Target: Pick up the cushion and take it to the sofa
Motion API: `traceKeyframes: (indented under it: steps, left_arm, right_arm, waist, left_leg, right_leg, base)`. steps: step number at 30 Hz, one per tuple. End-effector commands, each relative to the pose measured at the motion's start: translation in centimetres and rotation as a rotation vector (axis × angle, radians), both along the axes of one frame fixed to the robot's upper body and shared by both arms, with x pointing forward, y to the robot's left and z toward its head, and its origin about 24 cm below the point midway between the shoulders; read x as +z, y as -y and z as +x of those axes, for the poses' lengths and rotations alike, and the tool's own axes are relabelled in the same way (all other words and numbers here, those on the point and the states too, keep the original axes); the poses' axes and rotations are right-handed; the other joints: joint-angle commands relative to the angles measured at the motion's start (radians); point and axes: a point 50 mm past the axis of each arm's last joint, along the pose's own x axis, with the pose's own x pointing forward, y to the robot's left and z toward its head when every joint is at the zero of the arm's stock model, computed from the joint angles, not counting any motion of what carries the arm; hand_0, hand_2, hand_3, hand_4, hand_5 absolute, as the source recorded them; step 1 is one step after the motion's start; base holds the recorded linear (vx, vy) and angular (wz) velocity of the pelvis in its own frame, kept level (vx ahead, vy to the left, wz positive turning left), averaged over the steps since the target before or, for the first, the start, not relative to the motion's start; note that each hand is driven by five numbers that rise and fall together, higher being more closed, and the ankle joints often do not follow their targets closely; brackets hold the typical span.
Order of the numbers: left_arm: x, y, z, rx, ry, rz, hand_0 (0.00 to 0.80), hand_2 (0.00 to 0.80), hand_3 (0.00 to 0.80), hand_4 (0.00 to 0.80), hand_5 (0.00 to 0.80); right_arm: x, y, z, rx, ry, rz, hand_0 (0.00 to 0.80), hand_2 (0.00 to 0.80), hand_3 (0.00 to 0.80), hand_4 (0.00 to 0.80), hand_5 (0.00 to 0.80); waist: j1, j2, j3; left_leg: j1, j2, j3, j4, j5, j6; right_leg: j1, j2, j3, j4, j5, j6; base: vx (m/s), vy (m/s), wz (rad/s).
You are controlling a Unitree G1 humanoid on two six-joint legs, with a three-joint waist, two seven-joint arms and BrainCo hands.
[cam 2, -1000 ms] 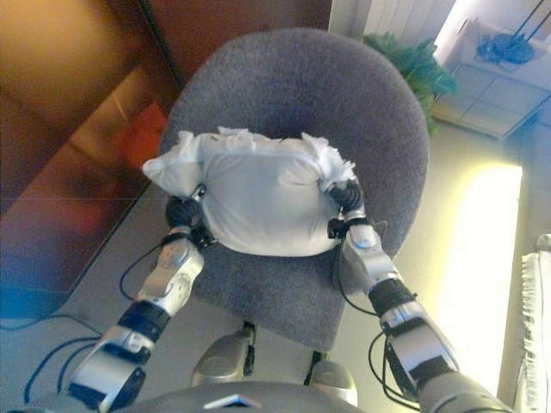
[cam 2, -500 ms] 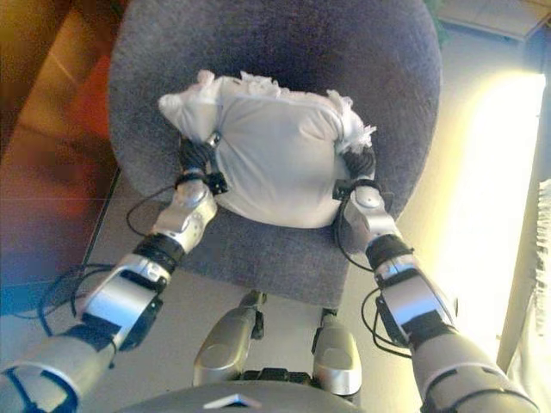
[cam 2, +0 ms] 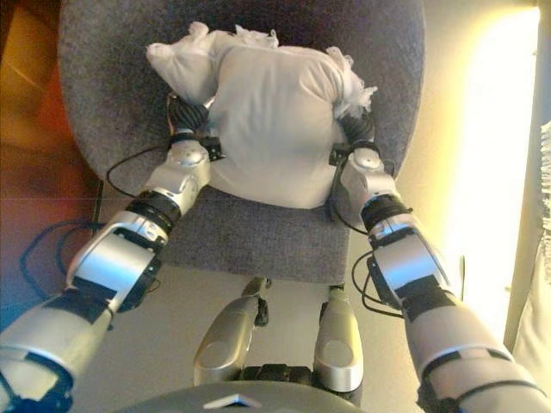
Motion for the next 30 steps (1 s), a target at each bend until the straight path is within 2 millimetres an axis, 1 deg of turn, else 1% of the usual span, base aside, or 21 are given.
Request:
traceKeyframes:
  steps: [1, 4, 11, 15, 18, 21, 25, 28, 30]
  left_arm:
    - [3.1, 4.8, 0.6, -0.135, 0.072, 0.040, 0.000, 0.000, 0.000, 0.000, 0.000]
    - [3.4, 5.1, 0.5, -0.160, 0.103, 0.035, 0.000, 0.000, 0.000, 0.000, 0.000]
    - [4.2, 5.7, -0.1, -0.210, 0.190, -0.076, 0.000, 0.000, 0.000, 0.000, 0.000]
    - [5.3, 5.8, -0.8, -0.228, 0.284, -0.149, 0.000, 0.000, 0.000, 0.000, 0.000]
    - [6.4, 5.8, -1.4, -0.247, 0.370, -0.178, 0.000, 0.000, 0.000, 0.000, 0.000]
    - [7.6, 5.5, -2.0, -0.256, 0.454, -0.187, 0.000, 0.000, 0.000, 0.000, 0.000]
    - [8.3, 5.2, -2.6, -0.299, 0.513, -0.183, 0.000, 0.000, 0.000, 0.000, 0.000]
    - [8.8, 4.6, -3.2, -0.344, 0.554, -0.159, 0.000, 0.000, 0.000, 0.000, 0.000]
    - [9.1, 3.6, -4.1, -0.373, 0.600, -0.162, 0.000, 0.000, 0.000, 0.000, 0.000]
  right_arm:
    - [6.7, -0.4, 1.1, -0.012, 0.174, -0.064, 0.000, 0.000, 0.000, 0.000, 0.000]
    - [7.3, -0.2, 1.0, -0.035, 0.215, -0.076, 0.000, 0.000, 0.000, 0.000, 0.000]
    - [9.3, -0.4, 0.3, -0.033, 0.345, -0.127, 0.000, 0.000, 0.000, 0.000, 0.000]
    - [10.7, -0.5, -0.4, -0.031, 0.431, -0.162, 0.000, 0.000, 0.000, 0.000, 0.000]
    - [11.8, -0.1, -1.0, -0.036, 0.498, -0.193, 0.000, 0.000, 0.000, 0.000, 0.000]
    - [12.8, 0.3, -1.6, -0.052, 0.566, -0.227, 0.000, 0.000, 0.000, 0.000, 0.000]
    - [13.8, 0.8, -2.4, -0.071, 0.642, -0.266, 0.000, 0.000, 0.000, 0.000, 0.000]
    - [14.6, 1.6, -3.1, -0.095, 0.695, -0.302, 0.000, 0.000, 0.000, 0.000, 0.000]
    - [15.0, 2.5, -4.0, -0.119, 0.738, -0.339, 0.000, 0.000, 0.000, 0.000, 0.000]
  waist:
    - [-0.045, 0.000, 0.046]
    - [-0.048, 0.008, 0.053]
    - [-0.050, 0.012, 0.058]
    - [-0.047, 0.012, 0.055]
    - [-0.040, 0.009, 0.054]
    - [-0.033, 0.005, 0.051]
    - [-0.026, -0.002, 0.048]
    - [-0.017, -0.009, 0.039]
    - [-0.009, -0.013, 0.032]
  left_leg:
    - [-0.001, -0.019, 0.028, 0.123, -0.165, -0.048]
    - [-0.009, -0.022, 0.034, 0.128, -0.166, -0.047]
    - [-0.013, -0.026, 0.049, 0.145, -0.178, -0.048]
    - [-0.021, -0.027, 0.050, 0.156, -0.184, -0.050]
    - [-0.032, -0.027, 0.045, 0.165, -0.191, -0.047]
    - [-0.037, -0.027, 0.040, 0.168, -0.200, -0.043]
    - [-0.037, -0.027, 0.035, 0.170, -0.210, -0.039]
    - [-0.040, -0.027, 0.029, 0.167, -0.211, -0.037]
    - [-0.032, -0.027, 0.024, 0.169, -0.221, -0.034]
  right_leg:
    - [-0.076, -0.023, 0.044, -0.065, 0.104, -0.006]
    - [-0.089, -0.022, 0.045, -0.058, 0.102, -0.009]
    - [-0.097, -0.028, 0.029, -0.046, 0.093, -0.011]
    - [-0.106, -0.032, 0.021, -0.037, 0.087, -0.008]
    - [-0.119, -0.033, 0.013, -0.030, 0.083, -0.007]
    - [-0.123, -0.031, 0.006, -0.026, 0.077, -0.007]
    - [-0.122, -0.030, -0.005, -0.024, 0.071, -0.006]
    - [-0.122, -0.031, -0.016, -0.030, 0.074, -0.005]
    - [-0.112, -0.032, -0.027, -0.030, 0.065, -0.004]
  base:
    - [0.035, 0.033, -0.02]
    - [0.033, 0.037, 0.01]
    - [0.027, 0.019, -0.04]
    - [0.000, 0.000, 0.00]
    - [-0.002, -0.028, 0.03]
    - [0.001, -0.036, 0.04]
    - [0.002, -0.054, 0.04]
    - [-0.001, -0.053, 0.03]
    - [0.024, -0.054, 0.04]
